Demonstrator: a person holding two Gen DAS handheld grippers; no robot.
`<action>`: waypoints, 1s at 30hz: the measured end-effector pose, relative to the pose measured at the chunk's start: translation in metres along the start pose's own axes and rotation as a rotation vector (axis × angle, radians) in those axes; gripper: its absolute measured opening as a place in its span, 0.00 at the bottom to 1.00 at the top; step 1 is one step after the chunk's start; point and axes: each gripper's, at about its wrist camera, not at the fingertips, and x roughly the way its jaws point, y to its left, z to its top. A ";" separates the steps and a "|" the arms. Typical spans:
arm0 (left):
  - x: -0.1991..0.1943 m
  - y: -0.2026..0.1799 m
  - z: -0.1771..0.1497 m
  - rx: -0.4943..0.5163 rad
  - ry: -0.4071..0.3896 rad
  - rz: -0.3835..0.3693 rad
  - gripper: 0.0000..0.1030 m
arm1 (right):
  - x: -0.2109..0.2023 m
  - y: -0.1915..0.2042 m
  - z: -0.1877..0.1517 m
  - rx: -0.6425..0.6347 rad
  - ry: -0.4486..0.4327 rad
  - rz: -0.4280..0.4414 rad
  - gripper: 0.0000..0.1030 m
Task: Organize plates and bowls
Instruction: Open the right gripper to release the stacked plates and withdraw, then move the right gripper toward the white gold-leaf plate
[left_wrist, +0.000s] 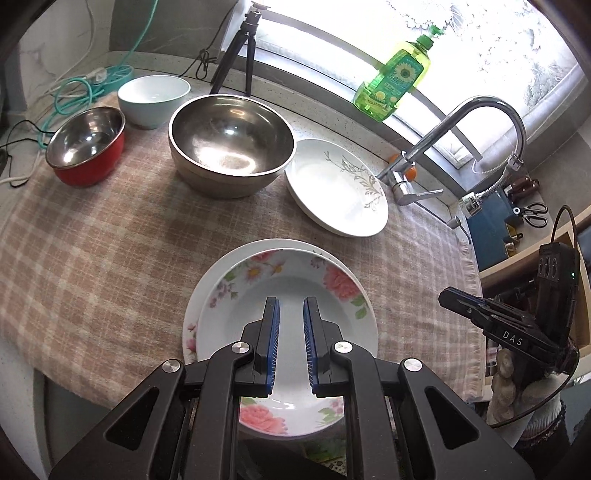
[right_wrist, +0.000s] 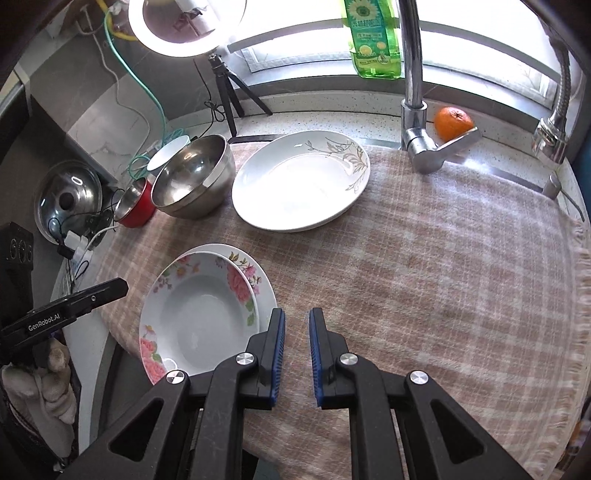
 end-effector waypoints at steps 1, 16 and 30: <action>0.000 -0.001 -0.001 -0.015 -0.003 0.004 0.11 | -0.001 -0.002 0.002 -0.011 0.003 0.001 0.12; 0.017 -0.022 0.020 -0.108 -0.010 -0.060 0.11 | -0.001 0.007 0.082 -0.163 0.034 0.037 0.23; 0.053 -0.039 0.035 -0.276 -0.029 -0.028 0.11 | 0.076 0.013 0.189 -0.423 0.172 0.013 0.23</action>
